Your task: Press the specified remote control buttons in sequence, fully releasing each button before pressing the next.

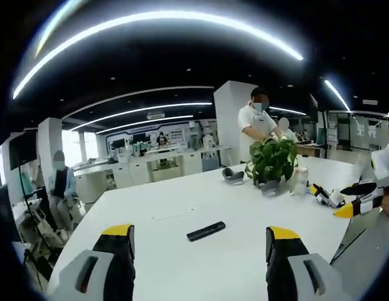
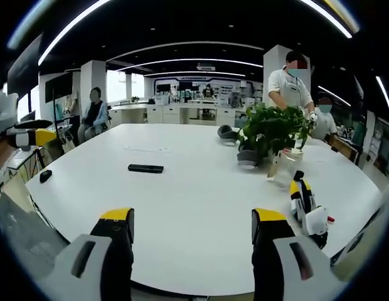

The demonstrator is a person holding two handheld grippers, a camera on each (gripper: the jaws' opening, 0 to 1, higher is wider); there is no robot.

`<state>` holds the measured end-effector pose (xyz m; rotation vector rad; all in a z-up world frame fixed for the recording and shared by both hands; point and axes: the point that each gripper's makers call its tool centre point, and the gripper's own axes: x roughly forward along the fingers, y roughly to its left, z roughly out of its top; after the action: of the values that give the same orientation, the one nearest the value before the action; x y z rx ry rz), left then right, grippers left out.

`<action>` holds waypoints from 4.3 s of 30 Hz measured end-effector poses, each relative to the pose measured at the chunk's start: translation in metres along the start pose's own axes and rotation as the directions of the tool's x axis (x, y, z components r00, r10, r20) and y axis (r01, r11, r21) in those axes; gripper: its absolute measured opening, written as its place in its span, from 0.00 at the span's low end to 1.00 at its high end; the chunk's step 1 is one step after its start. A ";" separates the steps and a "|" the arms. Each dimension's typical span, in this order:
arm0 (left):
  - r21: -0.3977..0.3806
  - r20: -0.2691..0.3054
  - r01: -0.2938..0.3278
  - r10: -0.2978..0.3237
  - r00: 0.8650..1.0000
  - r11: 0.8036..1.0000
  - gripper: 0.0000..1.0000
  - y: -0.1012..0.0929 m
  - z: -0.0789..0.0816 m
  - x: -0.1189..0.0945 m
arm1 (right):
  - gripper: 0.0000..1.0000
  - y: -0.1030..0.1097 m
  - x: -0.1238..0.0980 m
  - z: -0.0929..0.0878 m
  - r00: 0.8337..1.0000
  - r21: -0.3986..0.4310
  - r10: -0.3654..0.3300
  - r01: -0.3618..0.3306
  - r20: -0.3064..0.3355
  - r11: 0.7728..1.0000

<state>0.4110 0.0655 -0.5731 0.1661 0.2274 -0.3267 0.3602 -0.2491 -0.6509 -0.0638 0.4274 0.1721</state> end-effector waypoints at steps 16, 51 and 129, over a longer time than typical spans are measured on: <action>0.088 -0.014 0.090 -0.089 0.996 0.992 0.95 0.020 0.038 0.065 | 0.78 0.006 0.003 -0.006 0.999 -0.024 0.025 -0.026 -0.038 0.999; 0.232 -0.269 0.414 -0.350 0.897 0.880 1.00 0.015 0.024 0.176 | 0.79 0.002 0.005 -0.009 0.998 -0.025 0.006 -0.008 -0.057 1.000; 0.157 -0.843 0.803 -0.345 0.412 0.575 0.46 0.019 -0.189 0.303 | 0.76 -0.005 0.010 -0.020 0.991 -0.038 -0.034 0.029 -0.128 0.999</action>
<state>0.6604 0.0300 -0.8272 0.8358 1.0619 -1.0965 0.3614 -0.2542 -0.6732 -0.1171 0.5514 0.1449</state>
